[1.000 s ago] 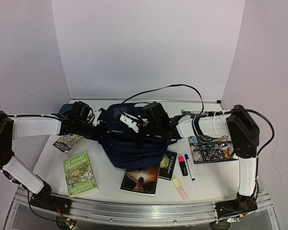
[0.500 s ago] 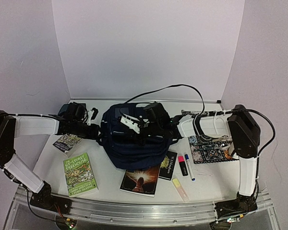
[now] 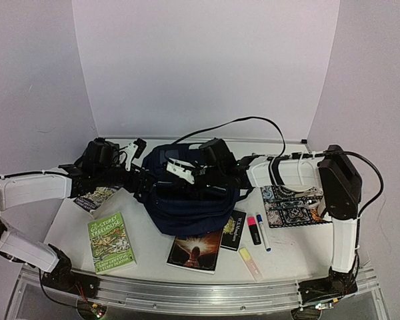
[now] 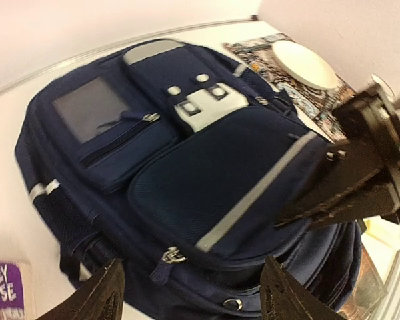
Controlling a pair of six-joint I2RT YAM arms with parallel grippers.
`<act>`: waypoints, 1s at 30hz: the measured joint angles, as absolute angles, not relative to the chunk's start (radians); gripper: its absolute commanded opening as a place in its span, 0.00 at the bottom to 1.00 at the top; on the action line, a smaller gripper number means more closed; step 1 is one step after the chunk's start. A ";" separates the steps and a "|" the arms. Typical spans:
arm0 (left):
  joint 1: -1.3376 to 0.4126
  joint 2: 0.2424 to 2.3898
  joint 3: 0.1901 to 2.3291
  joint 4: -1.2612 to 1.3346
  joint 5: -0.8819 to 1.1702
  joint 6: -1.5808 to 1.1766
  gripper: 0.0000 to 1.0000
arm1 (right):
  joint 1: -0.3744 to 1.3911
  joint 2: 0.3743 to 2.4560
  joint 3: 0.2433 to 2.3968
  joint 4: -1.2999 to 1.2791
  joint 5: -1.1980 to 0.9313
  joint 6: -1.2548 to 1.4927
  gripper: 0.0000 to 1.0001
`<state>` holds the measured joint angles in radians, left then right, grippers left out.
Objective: Pack the student bag
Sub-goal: Pick up the second largest pocket of the student bag.
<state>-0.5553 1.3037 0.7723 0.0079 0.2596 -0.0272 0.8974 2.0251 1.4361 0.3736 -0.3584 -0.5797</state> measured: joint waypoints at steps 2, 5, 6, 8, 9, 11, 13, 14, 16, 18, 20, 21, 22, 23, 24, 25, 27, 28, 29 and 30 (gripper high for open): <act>-0.574 1.299 0.761 0.030 0.258 0.016 0.74 | 0.897 2.025 1.440 0.369 -0.358 -0.602 0.00; -0.582 1.293 0.742 0.057 0.257 0.077 0.76 | 0.897 2.023 1.441 0.365 -0.356 -0.634 0.00; -0.583 1.292 0.737 0.063 0.256 0.097 0.76 | 0.897 2.023 1.442 0.364 -0.355 -0.643 0.00; -0.583 1.292 0.728 0.077 0.257 0.133 0.78 | 0.897 2.021 1.443 0.361 -0.354 -0.660 0.00; -0.584 1.292 0.723 0.082 0.258 0.153 0.78 | 0.897 2.020 1.444 0.360 -0.354 -0.665 0.00; -0.587 1.296 0.718 0.090 0.258 0.189 0.79 | 0.897 2.018 1.444 0.358 -0.353 -0.676 0.00; -0.594 1.306 0.718 0.099 0.260 0.226 0.79 | 0.897 2.017 1.445 0.358 -0.352 -0.684 0.00; -0.599 1.314 0.718 0.106 0.261 0.242 0.79 | 0.897 2.016 1.447 0.357 -0.352 -0.687 0.00; -0.610 1.331 0.718 0.115 0.263 0.277 0.79 | 0.897 2.016 1.451 0.352 -0.352 -0.689 0.00; -0.617 1.350 0.719 0.119 0.268 0.308 0.78 | 0.896 2.016 1.452 0.351 -0.352 -0.691 0.00; -0.624 1.371 0.723 0.124 0.269 0.331 0.77 | 0.896 2.016 1.453 0.351 -0.352 -0.693 0.00; -0.627 1.385 0.729 0.124 0.269 0.344 0.76 | 0.895 2.016 1.453 0.351 -0.353 -0.693 0.00; -0.630 1.399 0.738 0.124 0.267 0.352 0.75 | 0.895 2.016 1.454 0.350 -0.353 -0.692 0.00; -0.635 1.416 0.750 0.123 0.265 0.364 0.74 | 0.895 2.016 1.455 0.350 -0.354 -0.692 0.00; -0.639 1.428 0.759 0.125 0.259 0.370 0.72 | 0.895 2.016 1.456 0.348 -0.354 -0.692 0.00; -0.643 1.435 0.766 0.127 0.254 0.375 0.70 | 0.895 2.016 1.457 0.347 -0.354 -0.692 0.00; -0.654 1.448 0.780 0.136 0.241 0.386 0.62 | 0.895 2.016 1.458 0.344 -0.355 -0.692 0.00; -0.660 1.450 0.783 0.144 0.232 0.391 0.54 | 0.895 2.016 1.458 0.344 -0.355 -0.691 0.00; -0.664 1.450 0.785 0.154 0.227 0.394 0.44 | 0.895 2.016 1.458 0.343 -0.357 -0.691 0.00; -0.666 1.450 0.787 0.160 0.224 0.395 0.35 | 0.895 2.016 1.458 0.344 -0.358 -0.692 0.00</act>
